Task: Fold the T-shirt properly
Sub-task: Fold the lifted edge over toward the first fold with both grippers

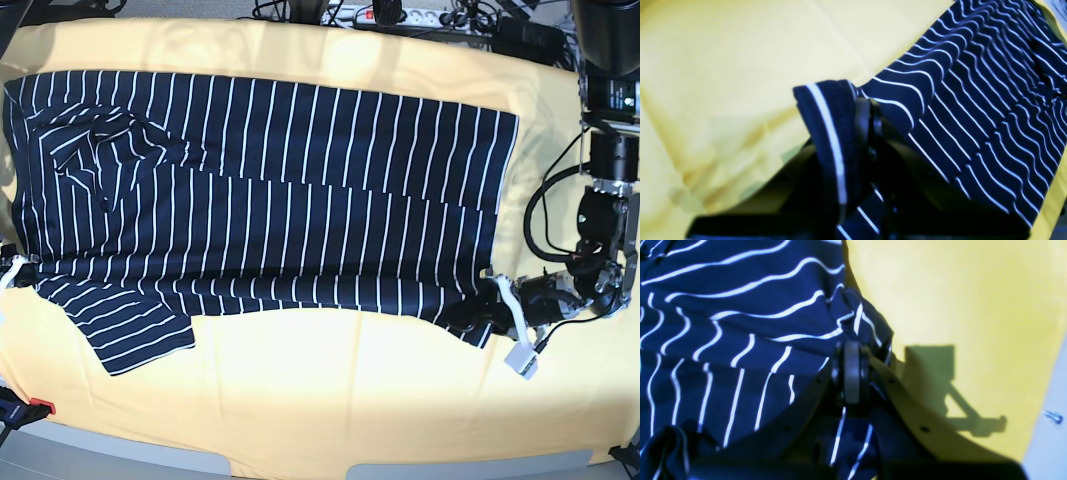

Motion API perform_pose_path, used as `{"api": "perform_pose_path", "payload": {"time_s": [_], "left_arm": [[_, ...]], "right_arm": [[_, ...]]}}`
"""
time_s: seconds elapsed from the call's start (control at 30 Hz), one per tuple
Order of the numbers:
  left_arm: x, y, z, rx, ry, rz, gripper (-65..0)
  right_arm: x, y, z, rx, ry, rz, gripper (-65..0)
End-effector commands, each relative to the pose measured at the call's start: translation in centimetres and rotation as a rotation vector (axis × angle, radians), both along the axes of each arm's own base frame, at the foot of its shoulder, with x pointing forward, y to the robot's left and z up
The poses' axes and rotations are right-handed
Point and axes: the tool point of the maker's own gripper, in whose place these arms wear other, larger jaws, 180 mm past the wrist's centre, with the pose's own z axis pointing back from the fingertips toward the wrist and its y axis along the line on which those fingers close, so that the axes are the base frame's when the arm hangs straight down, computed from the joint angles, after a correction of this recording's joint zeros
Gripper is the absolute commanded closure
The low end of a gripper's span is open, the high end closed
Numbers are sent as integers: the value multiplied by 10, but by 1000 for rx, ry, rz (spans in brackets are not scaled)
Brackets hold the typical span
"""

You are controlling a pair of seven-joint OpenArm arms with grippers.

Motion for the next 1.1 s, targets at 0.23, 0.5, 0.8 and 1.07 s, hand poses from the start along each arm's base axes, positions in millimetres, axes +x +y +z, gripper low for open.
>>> {"api": "perform_pose_path", "payload": {"time_s": [0.23, 0.5, 0.8, 1.07], "left_arm": [[1, 22, 44, 2, -101, 1, 0], [-10, 32, 50, 3, -60, -18, 0], [-41, 29, 50, -43, 84, -122, 0], [-60, 45, 33, 95, 177, -166, 0]], "right_arm": [[-9, 8, 32, -127, -50, 149, 0], [-33, -2, 27, -172, 14, 170, 0], [-37, -3, 23, -175, 40, 169, 0], [-42, 0, 21, -148, 71, 164, 0]]}}
